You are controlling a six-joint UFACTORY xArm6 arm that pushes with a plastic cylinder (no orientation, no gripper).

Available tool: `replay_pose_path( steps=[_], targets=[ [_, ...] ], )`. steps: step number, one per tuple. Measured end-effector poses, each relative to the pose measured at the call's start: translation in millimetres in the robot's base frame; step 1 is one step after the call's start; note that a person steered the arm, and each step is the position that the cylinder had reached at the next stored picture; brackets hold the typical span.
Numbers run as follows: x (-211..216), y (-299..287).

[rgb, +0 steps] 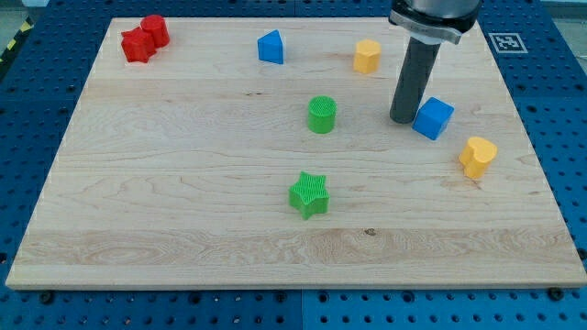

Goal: Slide yellow heart towards the center

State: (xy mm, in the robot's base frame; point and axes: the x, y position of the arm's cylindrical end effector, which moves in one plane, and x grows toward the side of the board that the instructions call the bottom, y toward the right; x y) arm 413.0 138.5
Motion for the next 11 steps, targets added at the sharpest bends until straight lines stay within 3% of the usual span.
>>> replay_pose_path(
  steps=[2,3,4,5,7,8,10,11],
  targets=[
    [77.8,1.4],
    [120.0,35.1],
    [158.3,120.5],
    [152.5,161.4],
    [53.4,133.9],
    [74.6,95.9],
    [73.6,-5.8],
    [45.5,-2.3]
  ],
)
